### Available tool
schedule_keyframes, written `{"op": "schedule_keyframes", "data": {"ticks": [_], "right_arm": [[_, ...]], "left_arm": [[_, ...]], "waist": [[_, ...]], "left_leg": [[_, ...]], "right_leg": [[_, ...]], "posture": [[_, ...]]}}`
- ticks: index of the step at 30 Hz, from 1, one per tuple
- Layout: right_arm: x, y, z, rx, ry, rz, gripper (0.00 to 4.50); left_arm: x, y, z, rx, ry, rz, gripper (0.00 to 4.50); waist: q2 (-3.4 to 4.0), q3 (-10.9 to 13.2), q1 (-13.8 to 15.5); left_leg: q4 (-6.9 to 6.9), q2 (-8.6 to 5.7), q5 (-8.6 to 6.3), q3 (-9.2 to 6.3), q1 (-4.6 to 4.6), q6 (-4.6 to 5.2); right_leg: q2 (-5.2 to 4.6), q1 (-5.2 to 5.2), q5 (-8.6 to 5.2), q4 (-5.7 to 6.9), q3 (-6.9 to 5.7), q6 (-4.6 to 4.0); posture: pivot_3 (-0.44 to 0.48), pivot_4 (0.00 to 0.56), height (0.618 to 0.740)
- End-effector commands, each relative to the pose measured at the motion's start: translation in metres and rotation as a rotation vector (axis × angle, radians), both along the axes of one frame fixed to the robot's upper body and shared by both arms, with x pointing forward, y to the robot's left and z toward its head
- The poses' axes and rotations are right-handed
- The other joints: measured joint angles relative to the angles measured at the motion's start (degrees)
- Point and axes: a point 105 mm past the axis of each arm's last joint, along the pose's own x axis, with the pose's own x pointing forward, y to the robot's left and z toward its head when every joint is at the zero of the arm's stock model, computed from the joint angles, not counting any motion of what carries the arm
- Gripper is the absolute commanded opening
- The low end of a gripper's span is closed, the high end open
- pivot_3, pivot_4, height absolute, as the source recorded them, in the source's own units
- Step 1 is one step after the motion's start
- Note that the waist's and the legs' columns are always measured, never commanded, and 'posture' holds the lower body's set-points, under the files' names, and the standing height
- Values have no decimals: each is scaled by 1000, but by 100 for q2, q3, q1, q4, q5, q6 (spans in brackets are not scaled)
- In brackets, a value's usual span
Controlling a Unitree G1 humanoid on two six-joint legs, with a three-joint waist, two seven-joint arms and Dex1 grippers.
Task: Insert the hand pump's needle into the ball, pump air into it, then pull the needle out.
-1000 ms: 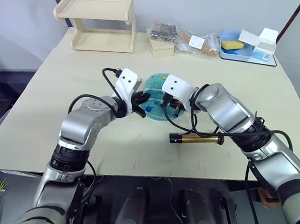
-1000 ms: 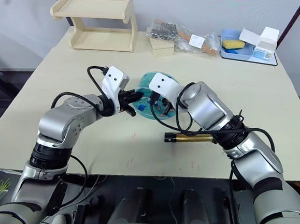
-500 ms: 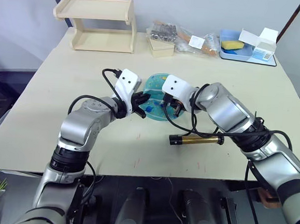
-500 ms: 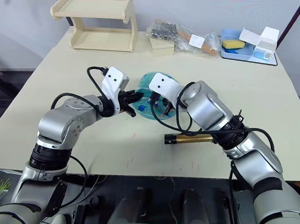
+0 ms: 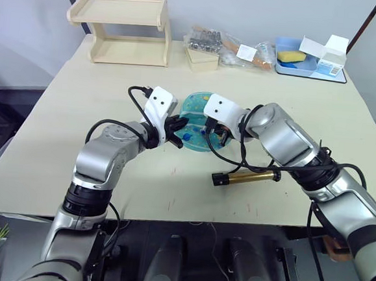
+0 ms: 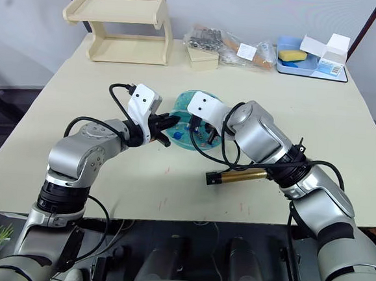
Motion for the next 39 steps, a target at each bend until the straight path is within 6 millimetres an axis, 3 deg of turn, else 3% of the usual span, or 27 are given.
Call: {"op": "schedule_keyframes", "data": {"ticks": [1,17,39], "right_arm": [[0,-3,0,-5,-3,-1,332],[2,-2,-13,-14,24,-12,332],[4,-12,-15,-15,34,-43,332]], "left_arm": [[-1,4,-6,12,22,18,0],[-2,4,-6,13,25,15,0],[-2,6,-9,16,31,25,0]], "waist": [[0,0,0],[-1,-1,0],[-2,-1,2]], "left_leg": [[0,0,0,0,0,0],[0,-2,0,-1,0,0],[0,-3,0,0,1,-1]], "right_leg": [[0,0,0,0,0,0],[-1,1,0,0,0,0],[-3,2,0,0,0,0]], "posture": [[0,150,740],[0,150,740],[0,150,740]]}}
